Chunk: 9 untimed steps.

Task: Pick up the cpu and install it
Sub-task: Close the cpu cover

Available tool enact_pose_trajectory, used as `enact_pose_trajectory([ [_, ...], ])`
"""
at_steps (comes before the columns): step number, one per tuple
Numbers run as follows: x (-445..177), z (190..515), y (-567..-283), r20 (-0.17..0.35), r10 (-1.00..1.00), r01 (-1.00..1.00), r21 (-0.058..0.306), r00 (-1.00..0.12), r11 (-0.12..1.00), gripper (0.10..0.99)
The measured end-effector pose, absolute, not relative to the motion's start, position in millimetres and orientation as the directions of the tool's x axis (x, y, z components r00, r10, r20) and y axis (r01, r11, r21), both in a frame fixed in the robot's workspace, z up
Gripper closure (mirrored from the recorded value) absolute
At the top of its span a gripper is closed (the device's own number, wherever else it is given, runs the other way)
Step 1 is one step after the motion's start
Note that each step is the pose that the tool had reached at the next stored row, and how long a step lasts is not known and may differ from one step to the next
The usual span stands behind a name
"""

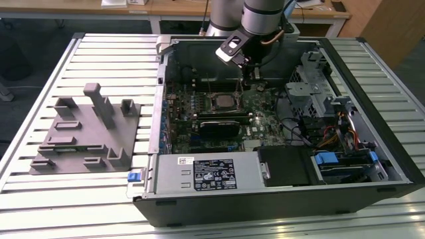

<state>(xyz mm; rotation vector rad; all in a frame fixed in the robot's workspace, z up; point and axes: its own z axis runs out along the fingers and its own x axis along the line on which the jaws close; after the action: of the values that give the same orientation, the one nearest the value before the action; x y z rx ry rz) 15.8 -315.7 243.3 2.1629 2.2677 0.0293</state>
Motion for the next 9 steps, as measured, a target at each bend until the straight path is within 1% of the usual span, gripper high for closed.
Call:
enact_pose_trajectory([
  [9, 3, 240, -316, 0.007, 0.999, 0.999, 0.019, -0.047, 0.047, 0.98],
])
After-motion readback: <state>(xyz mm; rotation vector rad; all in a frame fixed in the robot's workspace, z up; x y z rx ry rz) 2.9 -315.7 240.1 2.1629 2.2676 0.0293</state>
